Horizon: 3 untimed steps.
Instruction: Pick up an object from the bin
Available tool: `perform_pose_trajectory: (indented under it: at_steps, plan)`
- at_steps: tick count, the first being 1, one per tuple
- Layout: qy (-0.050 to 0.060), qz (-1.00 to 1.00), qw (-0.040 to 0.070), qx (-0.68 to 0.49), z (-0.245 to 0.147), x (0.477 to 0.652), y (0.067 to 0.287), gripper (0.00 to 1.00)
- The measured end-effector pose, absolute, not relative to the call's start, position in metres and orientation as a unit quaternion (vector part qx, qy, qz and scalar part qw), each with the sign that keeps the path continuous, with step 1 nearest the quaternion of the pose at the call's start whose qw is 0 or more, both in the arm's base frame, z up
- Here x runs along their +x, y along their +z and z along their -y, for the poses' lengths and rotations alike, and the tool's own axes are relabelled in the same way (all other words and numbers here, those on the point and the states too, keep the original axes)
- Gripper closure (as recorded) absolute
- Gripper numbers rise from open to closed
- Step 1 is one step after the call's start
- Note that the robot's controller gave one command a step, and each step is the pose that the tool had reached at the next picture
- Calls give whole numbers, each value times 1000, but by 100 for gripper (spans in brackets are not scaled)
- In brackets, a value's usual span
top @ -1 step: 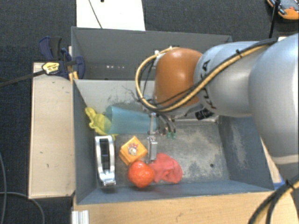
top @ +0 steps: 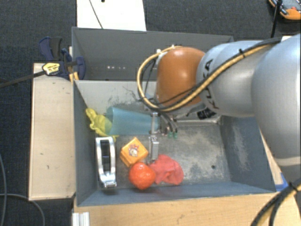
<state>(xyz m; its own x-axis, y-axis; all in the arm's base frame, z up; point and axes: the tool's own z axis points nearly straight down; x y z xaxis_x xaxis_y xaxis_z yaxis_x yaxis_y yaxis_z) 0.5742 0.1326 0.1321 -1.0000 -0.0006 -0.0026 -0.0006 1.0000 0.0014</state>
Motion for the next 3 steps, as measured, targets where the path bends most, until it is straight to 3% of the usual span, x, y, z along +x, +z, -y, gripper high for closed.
perform_pose_trajectory:
  at_steps: [1, 2, 3]
  plan:
    - [-1, -986, 7, -169, -161, 585, 98, 0]
    - [0, -973, 2, -230, -166, 590, 116, 0]
    - [1, -1000, 1, -11, -190, 589, 112, 0]
